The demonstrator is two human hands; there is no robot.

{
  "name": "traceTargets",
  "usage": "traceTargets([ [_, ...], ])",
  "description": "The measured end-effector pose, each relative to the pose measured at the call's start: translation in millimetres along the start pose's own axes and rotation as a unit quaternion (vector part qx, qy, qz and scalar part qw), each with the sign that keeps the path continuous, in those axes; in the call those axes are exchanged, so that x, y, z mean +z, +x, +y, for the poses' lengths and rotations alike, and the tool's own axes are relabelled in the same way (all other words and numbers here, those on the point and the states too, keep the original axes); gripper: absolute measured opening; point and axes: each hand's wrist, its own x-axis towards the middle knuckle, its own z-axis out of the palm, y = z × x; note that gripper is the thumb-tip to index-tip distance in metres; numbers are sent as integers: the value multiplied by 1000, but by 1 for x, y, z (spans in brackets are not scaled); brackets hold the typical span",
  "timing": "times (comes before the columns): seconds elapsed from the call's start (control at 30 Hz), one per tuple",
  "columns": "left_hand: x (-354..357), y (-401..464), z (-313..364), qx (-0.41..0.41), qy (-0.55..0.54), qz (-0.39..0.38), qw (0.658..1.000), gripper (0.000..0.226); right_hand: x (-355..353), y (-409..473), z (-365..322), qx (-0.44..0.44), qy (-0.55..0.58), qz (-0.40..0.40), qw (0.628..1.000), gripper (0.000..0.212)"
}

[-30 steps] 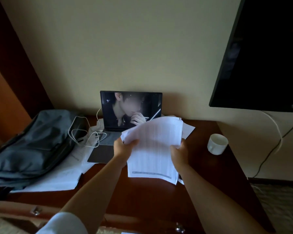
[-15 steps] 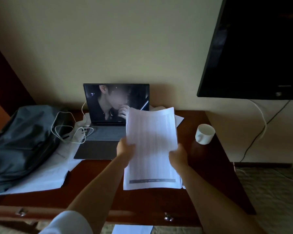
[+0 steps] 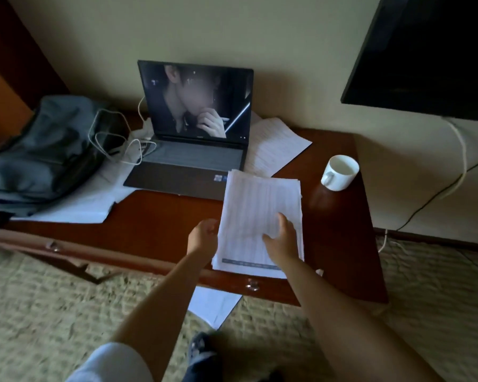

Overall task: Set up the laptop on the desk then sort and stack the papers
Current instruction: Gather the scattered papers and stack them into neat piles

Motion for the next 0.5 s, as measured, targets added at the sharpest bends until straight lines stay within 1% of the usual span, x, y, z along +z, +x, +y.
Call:
traceTargets([
  [0.07, -12, -13, -16, 7, 3, 24, 1000, 37, 12, -18, -8, -28, 18, -34, 999, 60],
  [0.13, -25, -23, -35, 11, 14, 31, 999, 31, 26, -37, -17, -37, 34, -67, 996, 52],
  [0.23, -41, -32, -70, -1, 25, 24, 999, 23, 51, -61, -23, -34, 52, -104, 993, 33],
  [0.37, -49, -40, -119, -21, 24, 1, 999, 20, 94, -94, -18, -20, 61, -123, 990, 11],
  [0.47, -48, -42, -162, -26, 29, -21, 999, 22, 134, -118, -1, 16, 66, -150, 986, 20],
  [0.5, -47, -40, -177, -29, 21, -28, 999, 23, 147, -125, 6, 26, 61, -158, 985, 20],
])
